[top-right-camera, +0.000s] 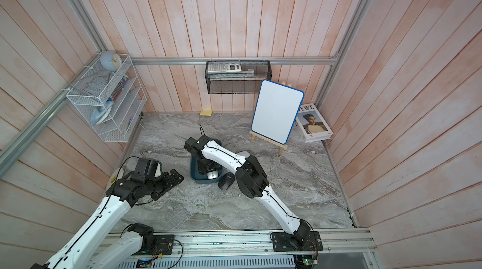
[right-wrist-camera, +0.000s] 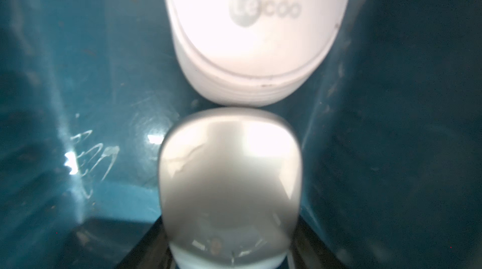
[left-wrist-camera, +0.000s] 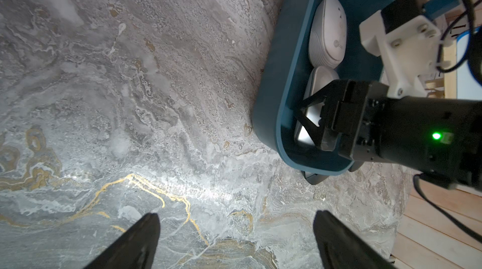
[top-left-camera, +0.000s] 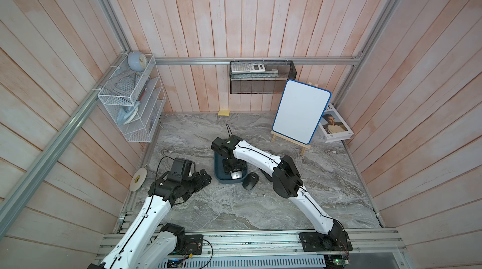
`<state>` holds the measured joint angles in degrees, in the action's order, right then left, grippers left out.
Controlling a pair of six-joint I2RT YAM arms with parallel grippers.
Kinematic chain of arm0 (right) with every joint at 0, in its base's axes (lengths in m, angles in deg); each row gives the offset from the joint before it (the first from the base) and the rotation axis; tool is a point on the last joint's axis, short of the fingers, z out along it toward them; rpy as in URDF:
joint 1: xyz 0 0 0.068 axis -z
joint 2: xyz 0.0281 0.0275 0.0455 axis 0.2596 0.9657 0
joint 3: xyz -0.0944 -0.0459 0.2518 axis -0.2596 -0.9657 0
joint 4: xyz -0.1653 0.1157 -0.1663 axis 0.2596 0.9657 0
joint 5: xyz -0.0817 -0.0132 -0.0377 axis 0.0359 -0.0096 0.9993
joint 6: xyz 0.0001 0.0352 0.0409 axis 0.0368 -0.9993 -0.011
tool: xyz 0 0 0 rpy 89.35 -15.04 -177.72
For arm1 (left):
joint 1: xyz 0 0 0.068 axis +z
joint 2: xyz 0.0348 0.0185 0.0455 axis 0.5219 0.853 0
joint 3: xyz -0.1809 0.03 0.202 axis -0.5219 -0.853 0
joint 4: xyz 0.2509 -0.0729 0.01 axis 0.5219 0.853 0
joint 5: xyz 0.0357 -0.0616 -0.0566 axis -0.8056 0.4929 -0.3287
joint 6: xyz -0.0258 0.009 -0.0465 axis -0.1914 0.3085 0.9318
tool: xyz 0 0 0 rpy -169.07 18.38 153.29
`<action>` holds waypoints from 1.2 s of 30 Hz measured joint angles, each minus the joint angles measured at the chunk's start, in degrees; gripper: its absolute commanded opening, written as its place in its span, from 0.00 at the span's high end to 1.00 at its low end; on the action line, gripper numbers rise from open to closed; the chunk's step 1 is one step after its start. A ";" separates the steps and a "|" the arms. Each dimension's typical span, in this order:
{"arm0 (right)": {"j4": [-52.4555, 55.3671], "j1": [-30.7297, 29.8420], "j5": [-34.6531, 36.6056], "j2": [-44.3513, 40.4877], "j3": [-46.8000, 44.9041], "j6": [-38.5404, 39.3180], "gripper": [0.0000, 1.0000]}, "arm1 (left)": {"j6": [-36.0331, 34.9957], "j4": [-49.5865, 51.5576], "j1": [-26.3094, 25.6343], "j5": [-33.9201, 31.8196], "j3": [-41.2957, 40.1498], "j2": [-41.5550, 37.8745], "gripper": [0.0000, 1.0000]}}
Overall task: Put the mouse in the storage box
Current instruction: Place the mouse in the storage box.
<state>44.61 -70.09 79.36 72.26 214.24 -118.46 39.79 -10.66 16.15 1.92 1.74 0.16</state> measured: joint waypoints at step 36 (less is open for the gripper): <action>4.04 0.33 4.44 -5.64 14.36 3.32 0.17 | 0.00 0.00 0.00 0.02 0.00 0.00 0.02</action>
<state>48.65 -69.76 83.79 66.62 228.60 -115.14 39.79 -10.66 16.15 1.94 1.74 0.16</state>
